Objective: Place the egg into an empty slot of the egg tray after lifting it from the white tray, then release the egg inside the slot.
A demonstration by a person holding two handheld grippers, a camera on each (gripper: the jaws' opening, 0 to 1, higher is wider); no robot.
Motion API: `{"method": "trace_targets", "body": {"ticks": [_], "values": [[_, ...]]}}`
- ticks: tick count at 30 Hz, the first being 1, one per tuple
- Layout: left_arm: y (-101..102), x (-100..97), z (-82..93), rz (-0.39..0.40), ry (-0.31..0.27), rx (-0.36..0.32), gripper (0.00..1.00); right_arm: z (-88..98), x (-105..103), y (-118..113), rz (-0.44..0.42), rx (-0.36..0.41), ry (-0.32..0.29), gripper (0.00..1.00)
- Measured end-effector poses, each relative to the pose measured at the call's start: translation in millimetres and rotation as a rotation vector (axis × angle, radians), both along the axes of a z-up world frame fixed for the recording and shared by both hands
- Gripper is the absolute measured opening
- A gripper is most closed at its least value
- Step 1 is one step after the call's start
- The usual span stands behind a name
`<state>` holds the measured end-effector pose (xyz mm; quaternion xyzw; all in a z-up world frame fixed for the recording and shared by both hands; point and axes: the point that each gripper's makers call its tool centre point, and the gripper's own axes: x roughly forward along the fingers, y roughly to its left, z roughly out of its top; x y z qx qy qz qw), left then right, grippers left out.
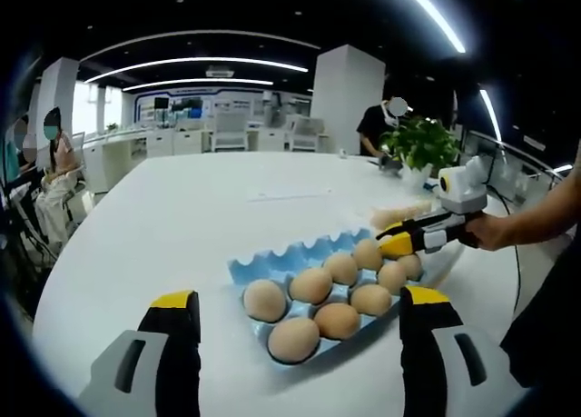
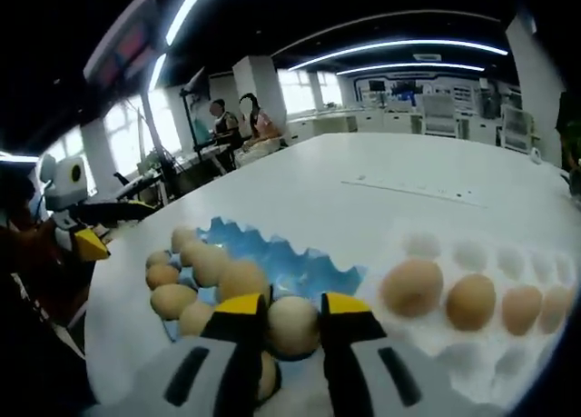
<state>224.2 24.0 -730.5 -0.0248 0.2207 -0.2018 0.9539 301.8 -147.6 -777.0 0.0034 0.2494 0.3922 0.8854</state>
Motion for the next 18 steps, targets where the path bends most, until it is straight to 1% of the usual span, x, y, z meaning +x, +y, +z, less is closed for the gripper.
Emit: {"method": "trace_targets", "body": {"ticks": [3, 5, 7, 8, 9, 11, 13, 15, 17, 18], "values": [[-0.2, 0.4, 0.1, 0.0, -0.001, 0.001, 0.92, 1.5, -1.4, -0.1, 0.002, 0.003, 0.004, 0.27], [-0.4, 0.5, 0.4, -0.001, -0.001, 0.0, 0.92, 7.9, -2.4, -0.3, 0.002, 0.017, -0.014, 0.27], [-0.2, 0.6, 0.3, 0.0, -0.001, 0.001, 0.92, 17.1, -0.1, -2.4, -0.006, 0.031, -0.047, 0.27], [0.0, 0.8, 0.4, 0.001, -0.002, 0.0, 0.92, 26.9, 6.1, -6.5, -0.026, 0.03, -0.103, 0.26], [0.2, 0.9, 0.3, 0.002, -0.001, -0.001, 0.92, 34.2, 10.1, -10.0, -0.042, 0.035, -0.134, 0.26], [0.8, 1.1, 0.2, 0.001, -0.003, 0.001, 0.92, 43.2, 19.8, -21.3, -0.097, 0.036, -0.167, 0.26], [1.2, 1.1, -0.1, 0.003, -0.001, 0.002, 0.92, 47.3, 30.0, -34.7, -0.148, 0.018, -0.194, 0.26], [1.2, 1.1, 0.5, 0.003, -0.004, 0.0, 0.92, 47.1, 37.6, -45.9, -0.195, 0.005, -0.197, 0.27], [1.3, 1.1, 0.6, 0.003, -0.005, -0.003, 0.92, 42.6, 45.6, -58.9, -0.261, 0.012, -0.164, 0.27], [1.4, 0.8, -0.2, 0.003, -0.001, -0.001, 0.92, 41.2, 46.8, -59.9, -0.255, 0.01, -0.162, 0.27]]}}
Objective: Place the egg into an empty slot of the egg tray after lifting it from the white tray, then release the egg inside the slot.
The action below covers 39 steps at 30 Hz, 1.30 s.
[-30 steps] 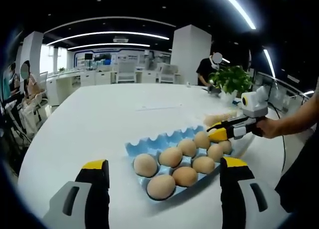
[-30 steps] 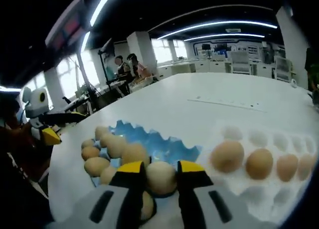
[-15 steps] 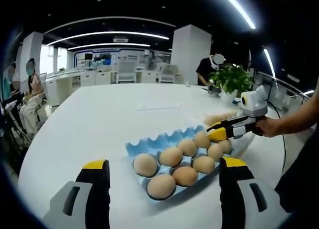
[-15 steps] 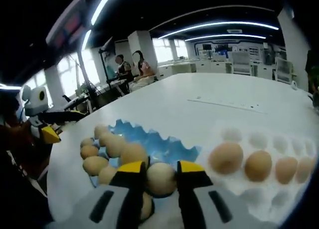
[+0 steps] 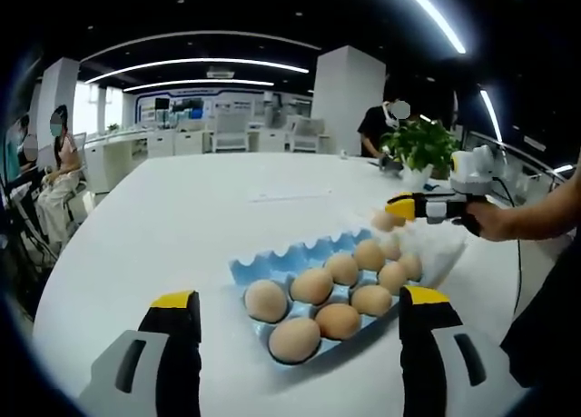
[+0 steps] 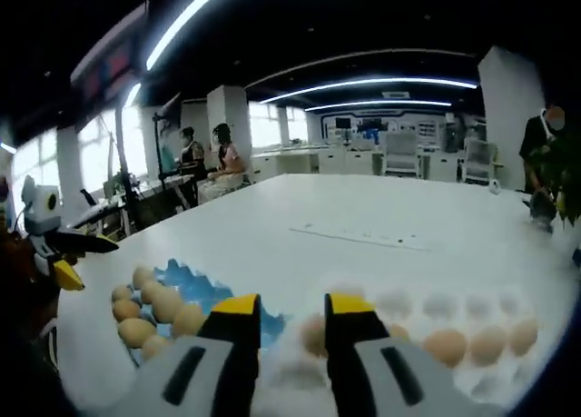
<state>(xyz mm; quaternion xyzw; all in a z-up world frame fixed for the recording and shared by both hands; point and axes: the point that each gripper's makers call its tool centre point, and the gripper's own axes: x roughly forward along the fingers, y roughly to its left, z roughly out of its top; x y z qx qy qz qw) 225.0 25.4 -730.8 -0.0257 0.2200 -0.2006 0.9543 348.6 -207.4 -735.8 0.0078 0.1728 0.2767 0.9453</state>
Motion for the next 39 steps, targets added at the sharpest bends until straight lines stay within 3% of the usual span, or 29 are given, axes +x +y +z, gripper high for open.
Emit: {"method": "trace_targets", "body": {"ticks": [7, 13, 18, 24, 25, 26, 28, 29, 33, 36, 37, 39], "values": [[0.4, -0.5, -0.6, 0.0, 0.002, 0.0, 0.9, -12.0, 0.8, -4.1, -0.013, -0.056, 0.022, 0.27], [0.5, -0.2, 0.2, -0.001, -0.001, -0.001, 0.9, -21.7, 4.8, -5.8, 0.018, -0.146, 0.011, 0.27], [1.0, -0.3, -0.4, 0.002, 0.002, -0.001, 0.9, -29.6, 6.9, -7.5, 0.047, -0.169, 0.026, 0.28], [0.1, 0.3, -1.2, 0.0, 0.006, -0.002, 0.89, -32.7, 6.4, -1.5, 0.139, -0.282, -0.019, 0.27], [-0.8, 0.4, -0.7, -0.003, 0.003, 0.0, 0.89, -36.4, 6.4, -1.8, 0.209, -0.355, -0.037, 0.27], [-1.0, 0.4, -0.8, -0.004, 0.004, 0.001, 0.89, -38.3, 6.4, -0.9, 0.241, -0.368, -0.038, 0.27], [-1.0, 0.3, -1.2, -0.004, 0.006, 0.002, 0.89, -41.8, 5.6, -0.5, 0.32, -0.4, -0.019, 0.27], [-1.2, 0.5, -1.3, -0.005, 0.006, 0.002, 0.89, -41.6, 6.1, -0.6, 0.336, -0.362, 0.032, 0.27], [-3.7, 1.1, -0.1, -0.011, 0.004, 0.004, 0.89, -46.6, 7.0, 0.7, 0.452, -0.383, 0.129, 0.27], [-4.0, 1.2, 0.5, -0.01, 0.003, 0.005, 0.89, -47.8, 6.8, 1.8, 0.478, -0.355, 0.192, 0.27], [-3.8, 0.8, 0.9, -0.007, 0.004, 0.005, 0.89, -48.8, 6.1, 1.5, 0.526, -0.352, 0.22, 0.27], [-3.2, 0.3, 1.3, -0.006, 0.004, 0.007, 0.89, -49.3, 4.3, 0.2, 0.578, -0.375, 0.222, 0.27]]}}
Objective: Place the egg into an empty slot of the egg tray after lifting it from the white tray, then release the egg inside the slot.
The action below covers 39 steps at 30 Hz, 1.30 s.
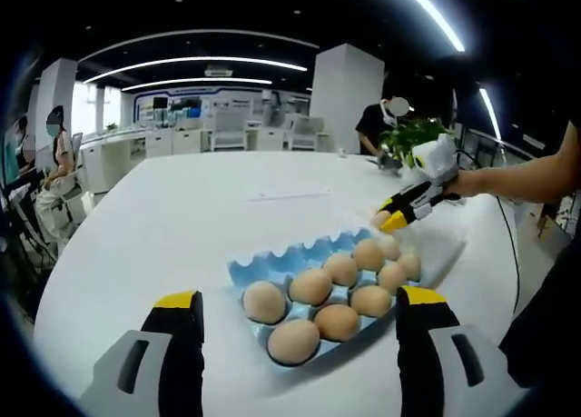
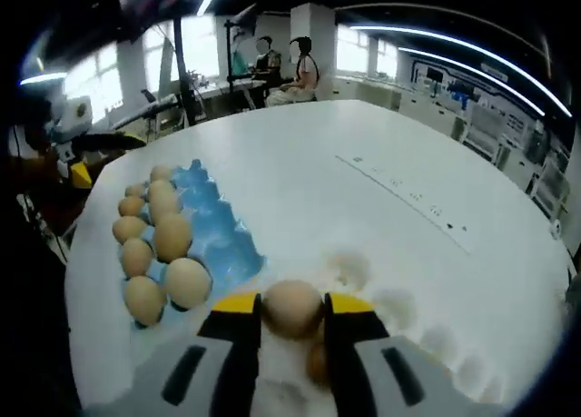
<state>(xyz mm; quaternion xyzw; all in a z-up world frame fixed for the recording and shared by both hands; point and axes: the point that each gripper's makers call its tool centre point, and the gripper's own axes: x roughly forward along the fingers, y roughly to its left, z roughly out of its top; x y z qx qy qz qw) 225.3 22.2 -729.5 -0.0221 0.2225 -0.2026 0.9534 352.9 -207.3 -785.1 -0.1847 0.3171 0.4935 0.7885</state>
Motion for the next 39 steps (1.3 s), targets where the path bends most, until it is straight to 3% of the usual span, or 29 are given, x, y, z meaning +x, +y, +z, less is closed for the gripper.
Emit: {"method": "trace_targets", "body": {"ticks": [3, 5, 6, 7, 8, 10, 18, 24, 31, 39], "values": [[2.3, -0.8, -0.2, 0.008, 0.005, 0.005, 0.88, -0.6, -2.8, -0.5, 0.061, -0.026, 0.003, 0.28], [2.8, -0.5, 0.4, 0.012, 0.003, 0.004, 0.88, -1.4, -1.5, -0.2, 0.038, -0.015, 0.005, 0.26], [2.7, 0.0, 1.1, 0.015, 0.002, 0.003, 0.88, -1.6, -3.1, -0.6, 0.041, -0.009, -0.008, 0.26], [2.2, 0.2, 1.4, 0.015, 0.001, 0.001, 0.88, 1.4, -2.2, 0.9, 0.066, 0.005, -0.071, 0.26], [0.9, 0.6, 1.5, 0.014, 0.002, 0.0, 0.87, 2.4, -2.5, 0.8, 0.069, 0.016, -0.096, 0.26], [-1.5, 1.2, 1.7, 0.004, 0.002, 0.004, 0.87, 3.3, -3.6, -1.7, 0.032, 0.028, -0.098, 0.25], [0.0, 3.6, 2.1, 0.003, -0.003, -0.001, 0.88, 16.1, -0.5, -3.3, 0.021, 0.002, -0.149, 0.25], [4.1, 3.3, 1.6, 0.008, -0.004, 0.001, 0.88, 29.1, 4.1, -2.3, -0.028, 0.056, -0.139, 0.25], [7.2, 6.4, 0.7, 0.013, -0.004, -0.002, 0.89, 61.2, 3.8, 33.3, -0.019, 0.178, -0.147, 0.25], [11.0, 7.3, 0.3, 0.02, -0.006, 0.003, 0.88, 60.1, -8.4, 90.4, 0.082, 0.215, -0.13, 0.25]]}}
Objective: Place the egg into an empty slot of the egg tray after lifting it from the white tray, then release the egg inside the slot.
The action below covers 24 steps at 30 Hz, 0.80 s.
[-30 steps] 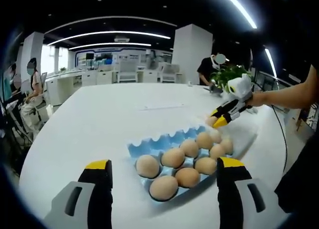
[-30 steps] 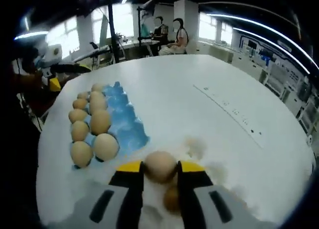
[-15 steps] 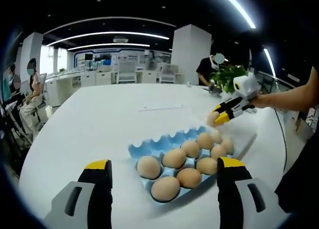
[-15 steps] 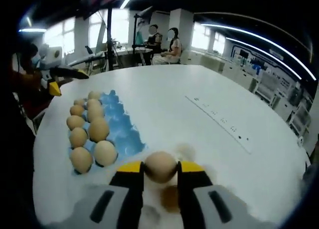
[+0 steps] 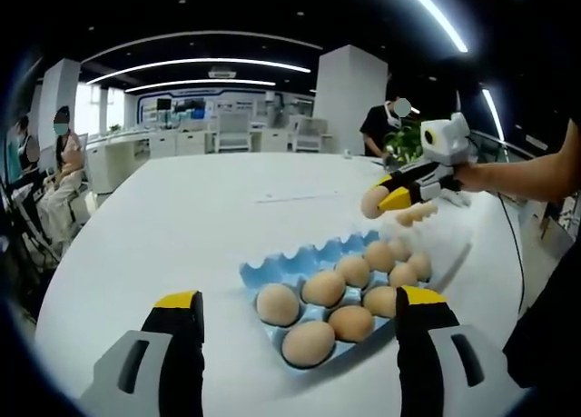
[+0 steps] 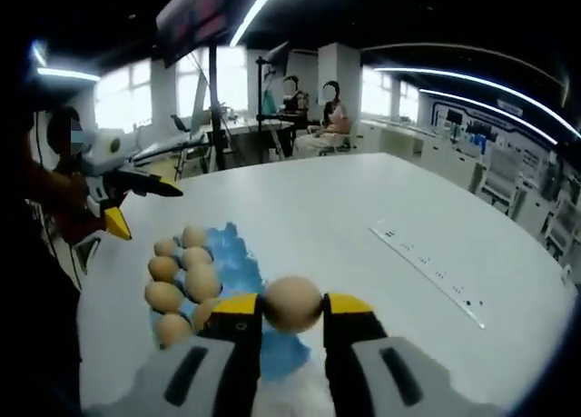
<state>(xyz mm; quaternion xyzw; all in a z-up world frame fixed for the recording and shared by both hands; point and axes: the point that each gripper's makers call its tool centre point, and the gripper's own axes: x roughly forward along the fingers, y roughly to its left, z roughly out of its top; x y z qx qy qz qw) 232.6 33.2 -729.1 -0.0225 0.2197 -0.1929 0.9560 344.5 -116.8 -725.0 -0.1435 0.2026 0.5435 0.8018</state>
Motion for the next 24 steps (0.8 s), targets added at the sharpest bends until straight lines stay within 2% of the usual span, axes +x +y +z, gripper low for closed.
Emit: {"method": "trace_targets", "body": {"ticks": [12, 16, 19, 24], "values": [[3.7, 0.8, -2.8, 0.008, 0.0, -0.007, 0.88, 3.3, -16.5, 72.9, 0.114, 0.053, 0.018, 0.25], [3.1, 1.1, -3.2, 0.004, -0.001, -0.017, 0.87, -3.7, -21.0, 99.8, 0.146, 0.051, 0.02, 0.25], [4.1, 1.5, -5.2, 0.002, 0.003, -0.015, 0.87, -9.3, -21.2, 118.7, 0.149, 0.066, 0.049, 0.25], [6.0, 2.6, -5.4, -0.001, -0.001, -0.01, 0.87, -16.8, -22.0, 137.6, 0.171, 0.057, 0.055, 0.25]]}}
